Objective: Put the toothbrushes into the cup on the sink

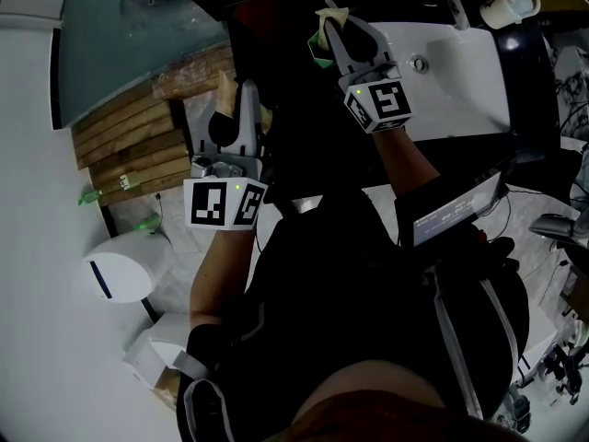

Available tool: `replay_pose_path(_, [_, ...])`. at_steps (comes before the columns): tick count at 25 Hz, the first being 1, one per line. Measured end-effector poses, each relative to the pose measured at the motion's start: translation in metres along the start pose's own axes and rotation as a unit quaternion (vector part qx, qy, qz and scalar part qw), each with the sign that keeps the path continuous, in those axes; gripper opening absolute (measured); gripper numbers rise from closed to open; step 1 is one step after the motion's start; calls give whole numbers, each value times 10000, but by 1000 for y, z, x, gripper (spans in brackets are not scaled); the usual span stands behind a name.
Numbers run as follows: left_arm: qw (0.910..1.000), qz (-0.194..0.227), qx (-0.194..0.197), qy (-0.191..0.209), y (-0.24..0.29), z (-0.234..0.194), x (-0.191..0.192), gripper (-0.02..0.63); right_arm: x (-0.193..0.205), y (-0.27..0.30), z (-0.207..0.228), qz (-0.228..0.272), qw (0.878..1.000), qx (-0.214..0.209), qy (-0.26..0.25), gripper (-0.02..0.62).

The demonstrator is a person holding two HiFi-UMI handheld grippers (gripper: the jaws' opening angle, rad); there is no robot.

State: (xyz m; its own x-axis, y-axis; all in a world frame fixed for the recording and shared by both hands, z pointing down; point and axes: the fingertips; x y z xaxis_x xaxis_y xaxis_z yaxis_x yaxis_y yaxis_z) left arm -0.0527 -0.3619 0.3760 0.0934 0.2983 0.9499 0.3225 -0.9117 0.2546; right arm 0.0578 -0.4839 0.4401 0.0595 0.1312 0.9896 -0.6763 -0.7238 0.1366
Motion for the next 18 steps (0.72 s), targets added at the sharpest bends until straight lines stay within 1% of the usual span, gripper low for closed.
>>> replay_pose_path(2, [10000, -6, 38, 16, -3, -1, 0, 13, 1, 1, 2, -79, 9999, 28, 92, 70])
replay_pose_path(4, [10000, -4, 77, 25, -6, -1, -2, 13, 3, 0, 1, -166, 9998, 49, 118, 109])
replay_pose_path(6, [9999, 6, 121, 11, -9, -2, -3, 14, 3, -2, -1, -230, 9996, 109, 131, 126])
replay_pose_path(11, [9993, 92, 350, 2, -12, -1, -10, 14, -7, -18, 3, -323, 9986, 391, 170, 133])
replay_pose_path(14, [9991, 145, 401, 22, -20, 2, -15, 14, -6, -28, -4, -525, 9967, 545, 287, 133])
replay_pose_path(16, [9986, 196, 478, 130, -26, 6, -19, 13, -6, -35, -8, -653, 9948, 663, 412, 133])
replay_pose_path(18, [9975, 243, 621, 232, -30, 15, -22, 14, -11, -46, -13, -669, 9941, 727, 458, 133])
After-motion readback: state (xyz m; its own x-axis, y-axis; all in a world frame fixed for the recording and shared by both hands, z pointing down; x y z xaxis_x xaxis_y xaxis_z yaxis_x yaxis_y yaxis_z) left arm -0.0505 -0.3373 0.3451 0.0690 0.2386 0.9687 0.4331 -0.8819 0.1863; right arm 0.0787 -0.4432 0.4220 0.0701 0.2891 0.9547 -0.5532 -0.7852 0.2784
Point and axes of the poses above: the fingertips, and each gripper's own axes: y forward along the fingers, z to its right, x out of its underside, and after that the axes turned 15 degrees about -z, right-handed
